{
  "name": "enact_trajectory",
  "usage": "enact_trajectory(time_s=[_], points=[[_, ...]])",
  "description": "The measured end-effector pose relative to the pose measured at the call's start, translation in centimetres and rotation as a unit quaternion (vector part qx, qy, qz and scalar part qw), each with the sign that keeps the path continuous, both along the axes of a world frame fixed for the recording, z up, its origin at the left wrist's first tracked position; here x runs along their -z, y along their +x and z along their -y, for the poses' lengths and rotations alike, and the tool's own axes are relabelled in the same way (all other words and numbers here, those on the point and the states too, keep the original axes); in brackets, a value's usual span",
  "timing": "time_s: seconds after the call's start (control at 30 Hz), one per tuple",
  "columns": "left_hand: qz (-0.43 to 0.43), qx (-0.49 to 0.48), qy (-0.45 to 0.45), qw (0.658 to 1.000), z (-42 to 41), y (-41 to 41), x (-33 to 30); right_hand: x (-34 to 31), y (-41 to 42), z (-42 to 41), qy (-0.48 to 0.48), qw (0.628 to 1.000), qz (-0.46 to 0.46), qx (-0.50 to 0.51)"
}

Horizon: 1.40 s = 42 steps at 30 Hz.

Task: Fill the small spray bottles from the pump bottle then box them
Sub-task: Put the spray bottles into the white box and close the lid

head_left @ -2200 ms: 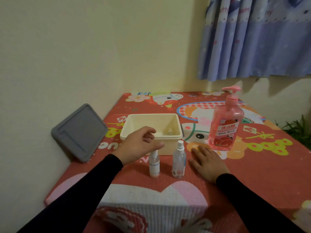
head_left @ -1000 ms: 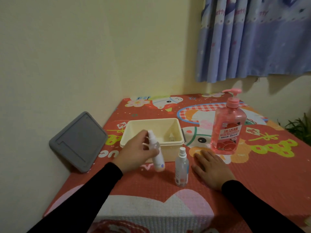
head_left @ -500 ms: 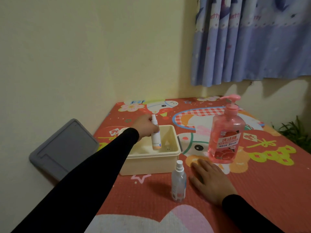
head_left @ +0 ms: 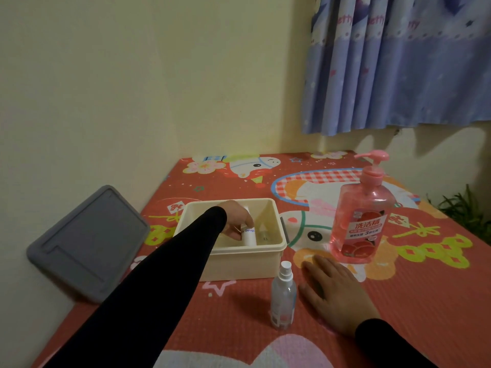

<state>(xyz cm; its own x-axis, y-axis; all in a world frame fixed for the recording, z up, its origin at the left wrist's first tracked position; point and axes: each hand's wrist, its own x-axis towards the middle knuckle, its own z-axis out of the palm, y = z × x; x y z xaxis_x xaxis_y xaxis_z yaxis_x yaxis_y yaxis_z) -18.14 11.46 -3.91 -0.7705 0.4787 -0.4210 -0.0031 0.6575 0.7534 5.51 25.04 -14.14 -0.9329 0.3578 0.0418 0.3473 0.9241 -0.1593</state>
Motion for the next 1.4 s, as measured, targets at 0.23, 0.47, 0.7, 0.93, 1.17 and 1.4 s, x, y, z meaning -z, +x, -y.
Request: enact_trajectory(time_s=[0.23, 0.47, 0.7, 0.93, 1.17, 1.4], points=[[0.044, 0.003, -0.059, 0.997, -1.2, -0.5, 0.9, -0.1, 0.1, 0.1, 0.005, 1.000, 0.000, 0.002], [0.055, -0.014, -0.080, 0.995, -1.1, -0.9, 1.4, -0.9, 0.1, 0.4, 0.000, 1.000, 0.009, 0.005], [-0.029, 0.027, -0.073, 0.997, -0.7, 0.2, -0.2, -0.4, 0.1, 0.2, 0.003, 1.000, 0.006, 0.000], [-0.207, 0.087, 0.089, 0.970, 1.6, 4.2, -3.7, 0.0, 0.0, 0.0, 0.004, 1.000, -0.004, -0.004], [-0.163, 0.162, 0.252, 0.940, 6.2, 11.6, -4.1, 0.0, 0.0, 0.1, 0.011, 1.000, -0.012, -0.002], [-0.158, 0.189, 0.202, 0.948, 7.6, 15.5, 0.1, 0.0, 0.1, 0.2, 0.014, 1.000, -0.011, 0.001]])
